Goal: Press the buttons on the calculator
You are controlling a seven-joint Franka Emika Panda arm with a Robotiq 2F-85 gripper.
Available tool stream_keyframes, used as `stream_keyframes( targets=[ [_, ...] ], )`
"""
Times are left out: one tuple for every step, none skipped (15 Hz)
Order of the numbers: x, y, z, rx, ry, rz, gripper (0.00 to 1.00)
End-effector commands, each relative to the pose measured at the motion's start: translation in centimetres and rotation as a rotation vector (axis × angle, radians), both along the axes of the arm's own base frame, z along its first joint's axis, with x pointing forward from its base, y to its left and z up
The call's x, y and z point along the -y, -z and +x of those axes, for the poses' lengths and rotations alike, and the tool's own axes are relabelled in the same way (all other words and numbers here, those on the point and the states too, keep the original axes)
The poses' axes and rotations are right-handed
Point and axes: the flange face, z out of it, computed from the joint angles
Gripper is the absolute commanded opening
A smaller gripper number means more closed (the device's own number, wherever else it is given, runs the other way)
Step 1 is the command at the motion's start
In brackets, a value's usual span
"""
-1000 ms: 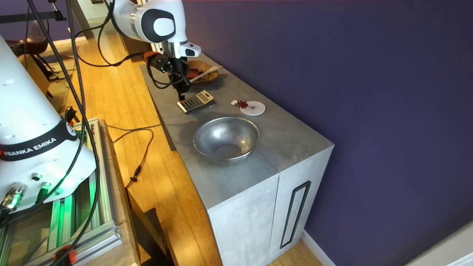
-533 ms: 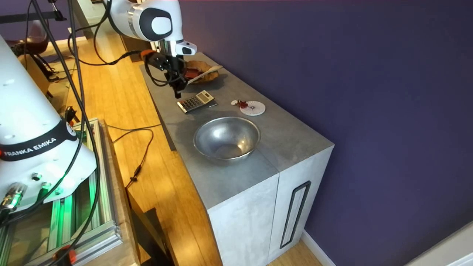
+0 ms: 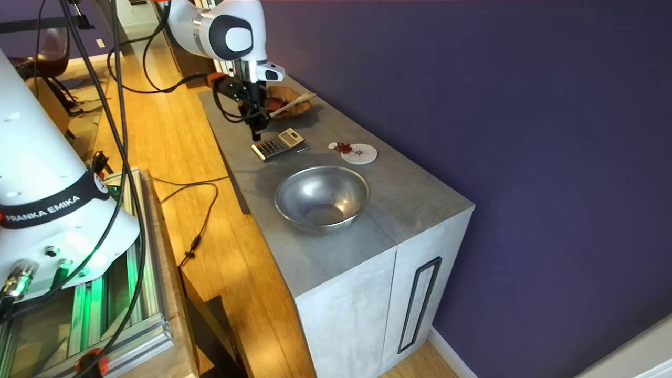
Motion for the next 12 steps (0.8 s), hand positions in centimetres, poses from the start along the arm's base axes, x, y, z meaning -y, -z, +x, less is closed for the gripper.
stream_keyframes(
  targets=[
    [-0.6, 0.9, 1.0, -0.029, -0.013, -0.005, 0.0],
    [-0.7, 1.0, 1.2, -0.034, -0.012, -0.009, 0.0],
    [-0.7, 1.3, 1.3, -0.035, -0.011, -0.013, 0.0],
    [-0.7, 1.5, 1.4, -0.038, -0.01, -0.011, 0.0],
    [-0.7, 1.7, 1.6, -0.039, -0.009, -0.013, 0.0],
    [-0.7, 1.9, 1.7, -0.041, -0.006, -0.018, 0.0],
    [-0.6, 2.0, 1.8, -0.042, -0.004, -0.021, 0.0],
    [-0.5, 2.2, 1.9, -0.043, -0.001, -0.028, 0.0],
    [-0.3, 2.2, 2.0, -0.043, 0.0, -0.032, 0.0],
    [-0.2, 2.3, 2.1, -0.044, 0.001, -0.036, 0.0],
    [0.0, 2.4, 2.2, -0.046, 0.003, -0.041, 0.0],
    [0.1, 2.4, 2.2, -0.047, 0.004, -0.042, 0.0]
  ],
)
